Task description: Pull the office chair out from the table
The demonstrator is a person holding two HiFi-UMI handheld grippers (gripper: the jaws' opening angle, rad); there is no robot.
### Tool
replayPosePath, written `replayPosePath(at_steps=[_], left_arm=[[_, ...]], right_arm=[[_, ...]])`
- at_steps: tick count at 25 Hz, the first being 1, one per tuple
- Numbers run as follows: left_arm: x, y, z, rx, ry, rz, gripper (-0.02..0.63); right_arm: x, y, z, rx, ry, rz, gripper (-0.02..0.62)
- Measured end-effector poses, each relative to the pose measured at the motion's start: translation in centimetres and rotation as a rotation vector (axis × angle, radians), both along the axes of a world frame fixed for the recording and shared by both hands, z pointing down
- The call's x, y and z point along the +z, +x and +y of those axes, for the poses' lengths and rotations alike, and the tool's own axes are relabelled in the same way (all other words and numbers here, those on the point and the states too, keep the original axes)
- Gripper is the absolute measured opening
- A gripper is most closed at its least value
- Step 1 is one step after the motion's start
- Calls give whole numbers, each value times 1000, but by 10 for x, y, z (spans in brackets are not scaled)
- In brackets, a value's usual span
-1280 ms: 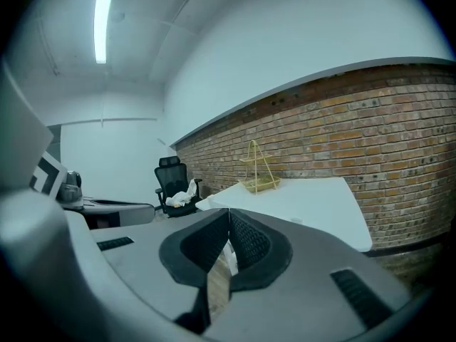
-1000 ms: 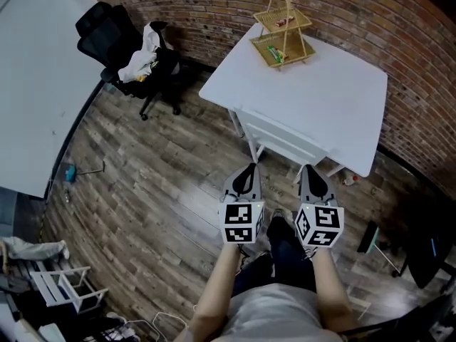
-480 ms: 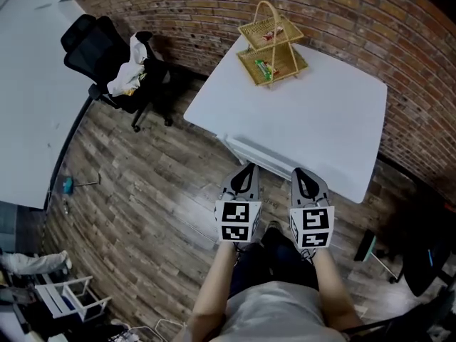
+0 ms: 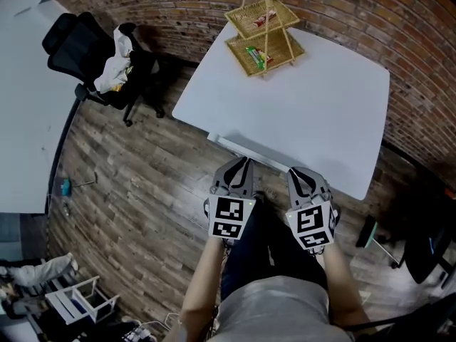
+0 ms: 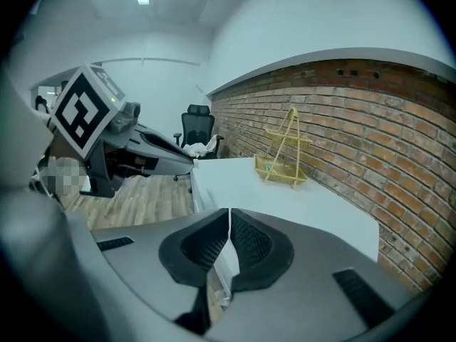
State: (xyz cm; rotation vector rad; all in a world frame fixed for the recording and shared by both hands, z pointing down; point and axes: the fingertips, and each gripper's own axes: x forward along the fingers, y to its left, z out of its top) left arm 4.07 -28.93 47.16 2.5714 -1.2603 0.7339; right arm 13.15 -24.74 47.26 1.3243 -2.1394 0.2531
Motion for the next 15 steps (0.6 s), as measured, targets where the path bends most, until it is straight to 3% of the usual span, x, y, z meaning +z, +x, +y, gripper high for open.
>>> replayPosePath(at_steps=[3,6,8,9,15], left_arm=[[6,5,-6,102,-21,-39,18],[17,9,-8,231,-69,-100,101],[23,10,-8,320,-92,-147,129],[26,10,-9,362,-95,-176,130],[42,11,-12,639,-74,-389,130]], right_arm=[[7,-4,-5,-29,-29,19,14],[15,-7,-12,-39,-67,28,17],[20,-9,-14,-45,-99,39,88],[22,-10,-15,-51,-117,44,125],[38,-12,-15,-100,-189,161,130]])
